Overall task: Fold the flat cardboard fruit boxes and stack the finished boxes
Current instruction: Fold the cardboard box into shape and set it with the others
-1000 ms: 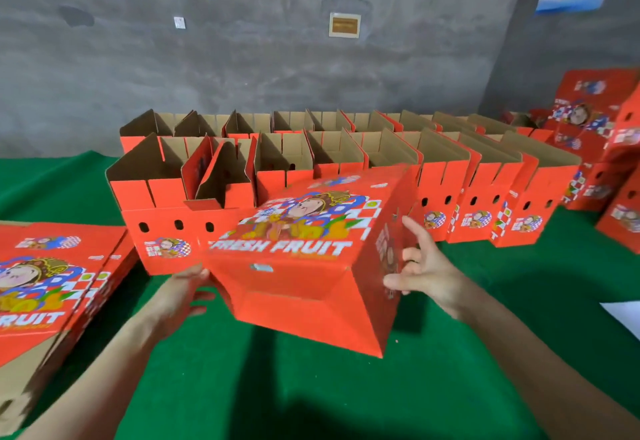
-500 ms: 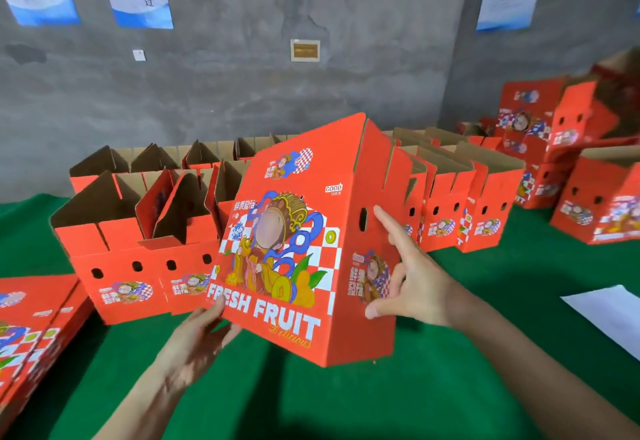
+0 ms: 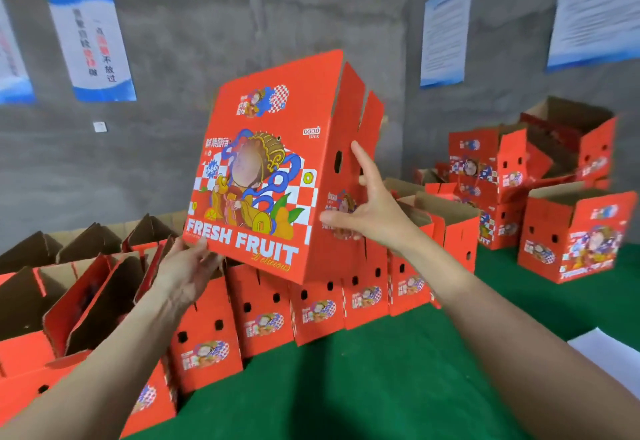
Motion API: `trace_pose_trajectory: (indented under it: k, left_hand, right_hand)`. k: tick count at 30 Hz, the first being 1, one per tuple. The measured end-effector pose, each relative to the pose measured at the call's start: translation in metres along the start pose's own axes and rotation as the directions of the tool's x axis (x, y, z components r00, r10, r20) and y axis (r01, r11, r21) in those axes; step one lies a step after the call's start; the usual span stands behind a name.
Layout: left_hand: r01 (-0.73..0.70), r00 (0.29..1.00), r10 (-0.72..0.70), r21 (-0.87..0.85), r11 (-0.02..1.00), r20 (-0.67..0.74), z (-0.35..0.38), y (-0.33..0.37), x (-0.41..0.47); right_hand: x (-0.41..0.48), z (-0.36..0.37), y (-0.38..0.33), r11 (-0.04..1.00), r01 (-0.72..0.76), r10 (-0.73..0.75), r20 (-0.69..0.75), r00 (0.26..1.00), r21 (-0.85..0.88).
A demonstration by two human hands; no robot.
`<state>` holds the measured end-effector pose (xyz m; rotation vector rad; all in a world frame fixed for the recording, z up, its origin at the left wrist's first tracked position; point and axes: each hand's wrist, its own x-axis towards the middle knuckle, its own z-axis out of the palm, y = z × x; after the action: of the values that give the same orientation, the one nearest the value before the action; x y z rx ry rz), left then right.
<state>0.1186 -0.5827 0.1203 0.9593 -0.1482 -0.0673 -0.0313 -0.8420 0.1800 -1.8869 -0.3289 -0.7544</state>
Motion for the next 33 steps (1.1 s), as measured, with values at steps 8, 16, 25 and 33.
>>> trace_pose_trajectory:
  k: [8, 16, 25, 33]
  left_hand:
    - [-0.23, 0.959, -0.009, 0.801, 0.552, 0.282, 0.064, -0.071, 0.042]
    - [-0.41, 0.911, -0.212, 0.837, -0.362, 0.354, 0.097, -0.141, 0.099]
    - [-0.569, 0.821, -0.263, 0.684, -0.456, 0.508, 0.058, -0.167, 0.154]
    - [-0.672, 0.619, -0.213, 0.368, -0.643, 0.756, 0.062, -0.16, 0.151]
  right_hand:
    - [0.069, -0.039, 0.071, 0.97, 0.037, -0.065, -0.113, 0.991, -0.242]
    - [0.129, -0.08, 0.161, 0.909, -0.132, 0.055, -0.199, 0.978, -0.395]
    - [0.202, -0.094, 0.236, 0.897, -0.176, 0.097, -0.207, 0.974, -0.405]
    - [0.22, -0.047, 0.302, 0.688, -0.321, 0.278, -0.172, 0.945, -0.65]
